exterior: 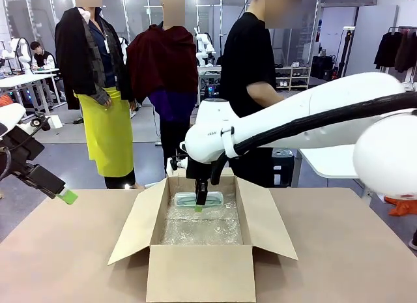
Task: Pack the glasses set securely to prepare it for shipping.
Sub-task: Place the Glasses case inside the Package Box, then put the Glasses case from the right side of the table into the Package Box.
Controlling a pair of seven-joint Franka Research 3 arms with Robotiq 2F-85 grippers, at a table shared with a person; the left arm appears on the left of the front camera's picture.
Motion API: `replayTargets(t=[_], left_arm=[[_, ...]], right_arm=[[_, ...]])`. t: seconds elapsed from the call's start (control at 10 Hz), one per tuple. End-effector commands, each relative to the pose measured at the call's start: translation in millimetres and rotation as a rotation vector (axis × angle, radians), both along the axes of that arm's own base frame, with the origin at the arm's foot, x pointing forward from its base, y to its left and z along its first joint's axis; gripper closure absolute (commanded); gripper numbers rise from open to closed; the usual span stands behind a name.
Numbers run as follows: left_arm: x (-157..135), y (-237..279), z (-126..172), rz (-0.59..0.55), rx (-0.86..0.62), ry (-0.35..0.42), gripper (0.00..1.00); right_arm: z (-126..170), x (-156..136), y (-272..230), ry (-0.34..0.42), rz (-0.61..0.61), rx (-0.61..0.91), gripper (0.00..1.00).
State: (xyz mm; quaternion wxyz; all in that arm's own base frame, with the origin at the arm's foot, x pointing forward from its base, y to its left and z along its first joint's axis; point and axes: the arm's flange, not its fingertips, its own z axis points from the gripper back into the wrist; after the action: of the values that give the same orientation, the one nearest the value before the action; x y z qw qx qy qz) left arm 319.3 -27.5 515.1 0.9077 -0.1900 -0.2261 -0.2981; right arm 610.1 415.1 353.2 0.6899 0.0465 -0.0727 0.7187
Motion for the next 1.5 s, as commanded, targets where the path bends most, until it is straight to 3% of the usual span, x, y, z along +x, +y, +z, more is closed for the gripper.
replayTargets(t=[0.0,0.1,0.3,0.6,0.8,0.9,1.4], left_arm=[[1,1,1,-0.006,-0.011,-0.013,0.00],[1,1,1,-0.006,-0.011,-0.013,0.00],[1,1,1,-0.006,-0.011,-0.013,0.00],[1,1,1,-0.006,-0.011,-0.013,0.00],[1,1,1,-0.006,-0.011,-0.013,0.00],[1,1,1,-0.006,-0.011,-0.013,0.00],[1,1,1,-0.006,-0.011,-0.013,0.00]], right_arm=[[-3,6,5,-0.008,-0.026,-0.032,0.36],[-7,7,4,0.004,-0.024,-0.034,0.36],[-11,9,3,0.010,-0.024,-0.051,0.00],[-11,10,0,0.021,-0.033,-0.049,0.00],[-3,13,-8,-0.025,-0.098,-0.042,0.00],[-14,10,-6,0.022,-0.015,-0.021,0.00],[-14,10,-6,0.022,-0.015,-0.021,0.00]])
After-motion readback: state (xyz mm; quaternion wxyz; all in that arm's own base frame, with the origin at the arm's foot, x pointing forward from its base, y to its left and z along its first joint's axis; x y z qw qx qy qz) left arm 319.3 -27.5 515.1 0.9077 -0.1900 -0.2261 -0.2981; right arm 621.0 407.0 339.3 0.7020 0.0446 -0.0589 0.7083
